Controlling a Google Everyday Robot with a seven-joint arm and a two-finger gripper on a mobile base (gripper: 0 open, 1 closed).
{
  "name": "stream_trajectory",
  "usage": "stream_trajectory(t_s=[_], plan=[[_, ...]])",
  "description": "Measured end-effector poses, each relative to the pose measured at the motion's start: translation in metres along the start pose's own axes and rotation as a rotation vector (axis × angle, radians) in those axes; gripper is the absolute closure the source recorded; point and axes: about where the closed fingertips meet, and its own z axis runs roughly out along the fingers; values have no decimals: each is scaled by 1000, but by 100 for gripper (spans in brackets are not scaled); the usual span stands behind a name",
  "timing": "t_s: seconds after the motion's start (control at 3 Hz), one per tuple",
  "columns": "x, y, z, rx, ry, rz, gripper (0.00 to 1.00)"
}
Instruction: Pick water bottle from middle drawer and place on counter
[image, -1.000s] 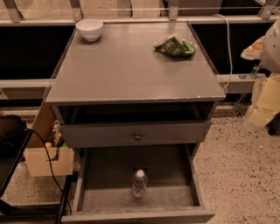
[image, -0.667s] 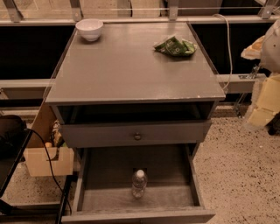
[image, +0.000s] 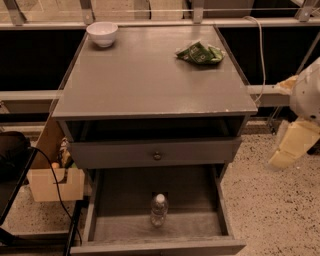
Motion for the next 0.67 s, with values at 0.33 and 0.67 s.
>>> stream_trajectory(t_s=[0.33,0.67], plan=[[11,9,28,-1,-28,31,0],[25,22,62,-21,-75,58,0]])
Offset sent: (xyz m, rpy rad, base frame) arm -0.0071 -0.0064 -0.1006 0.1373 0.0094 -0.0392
